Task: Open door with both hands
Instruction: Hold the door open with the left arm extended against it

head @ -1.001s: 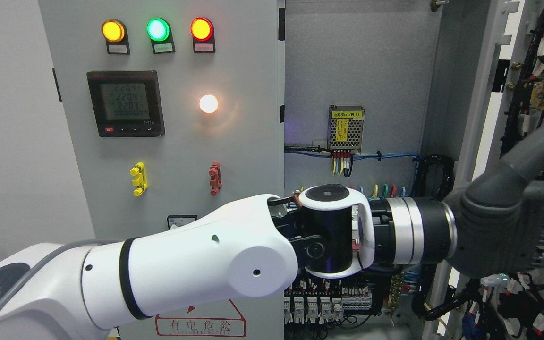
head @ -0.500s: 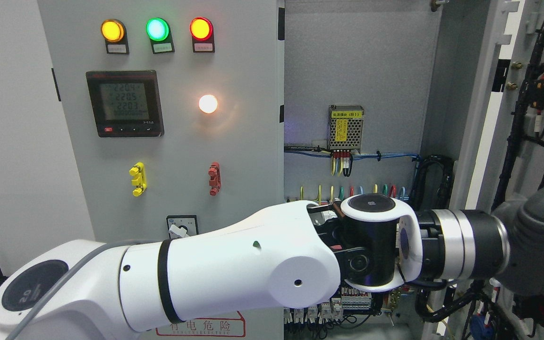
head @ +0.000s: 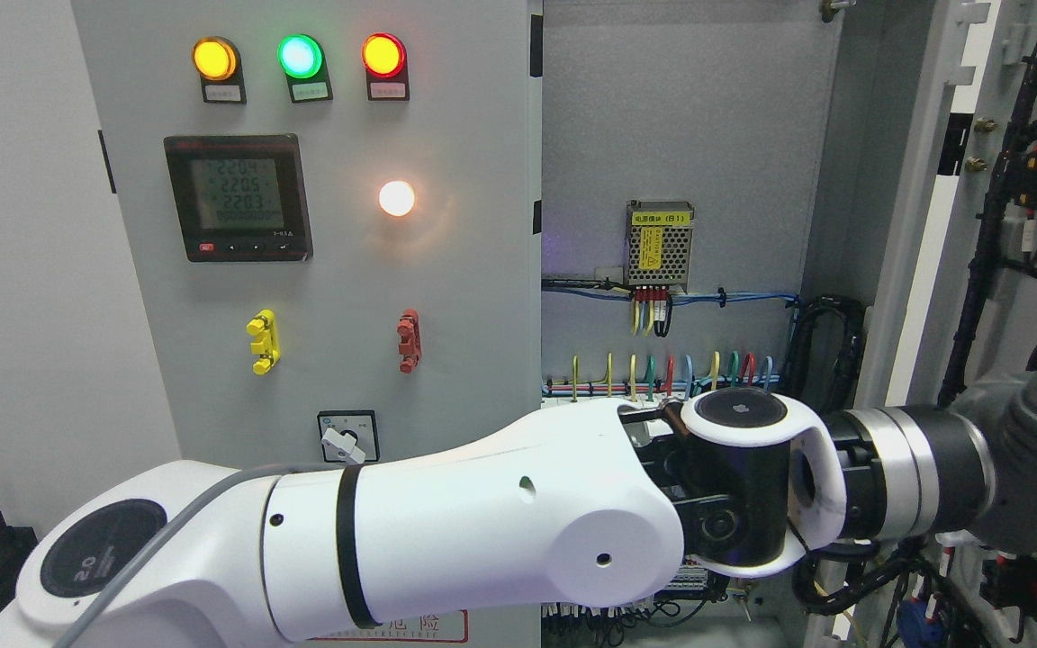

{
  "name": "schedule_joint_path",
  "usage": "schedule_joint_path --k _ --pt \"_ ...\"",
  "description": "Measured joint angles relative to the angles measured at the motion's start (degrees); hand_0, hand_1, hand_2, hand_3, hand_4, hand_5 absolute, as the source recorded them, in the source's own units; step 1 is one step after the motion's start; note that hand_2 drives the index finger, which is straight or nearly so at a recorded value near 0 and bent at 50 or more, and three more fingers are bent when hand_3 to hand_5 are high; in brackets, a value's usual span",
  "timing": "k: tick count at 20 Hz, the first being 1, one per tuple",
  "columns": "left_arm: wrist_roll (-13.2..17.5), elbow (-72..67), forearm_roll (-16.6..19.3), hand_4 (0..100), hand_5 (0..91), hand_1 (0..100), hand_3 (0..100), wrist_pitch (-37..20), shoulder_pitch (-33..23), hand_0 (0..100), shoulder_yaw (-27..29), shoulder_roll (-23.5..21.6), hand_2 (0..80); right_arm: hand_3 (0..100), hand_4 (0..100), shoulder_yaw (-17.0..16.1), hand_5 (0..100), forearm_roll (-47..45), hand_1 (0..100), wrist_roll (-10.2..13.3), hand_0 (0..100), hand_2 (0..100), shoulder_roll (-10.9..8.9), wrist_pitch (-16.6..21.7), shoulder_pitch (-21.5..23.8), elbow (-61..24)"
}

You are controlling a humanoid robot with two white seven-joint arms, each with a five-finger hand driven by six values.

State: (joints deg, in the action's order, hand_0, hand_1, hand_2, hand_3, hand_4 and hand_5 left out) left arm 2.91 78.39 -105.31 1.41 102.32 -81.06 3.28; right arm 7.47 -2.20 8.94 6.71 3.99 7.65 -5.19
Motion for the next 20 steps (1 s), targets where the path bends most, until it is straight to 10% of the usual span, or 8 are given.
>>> schedule_joint_path --k 12,20 --pt "-1.2 -0.2 -0.1 3 0.0 0 0 -0.3 0.2 0 -0.8 0.9 0.0 0 0 0.0 0 0.0 0 0.0 11 0 0.0 0.0 0.0 0.0" --pt "3.2 2.0 -0.4 3 0.0 0 0 0.8 0.4 0 -1.0 -3.5 0.0 0 0 0.0 0 0.0 0 0.0 11 0 0.01 0.0 0.0 0.0"
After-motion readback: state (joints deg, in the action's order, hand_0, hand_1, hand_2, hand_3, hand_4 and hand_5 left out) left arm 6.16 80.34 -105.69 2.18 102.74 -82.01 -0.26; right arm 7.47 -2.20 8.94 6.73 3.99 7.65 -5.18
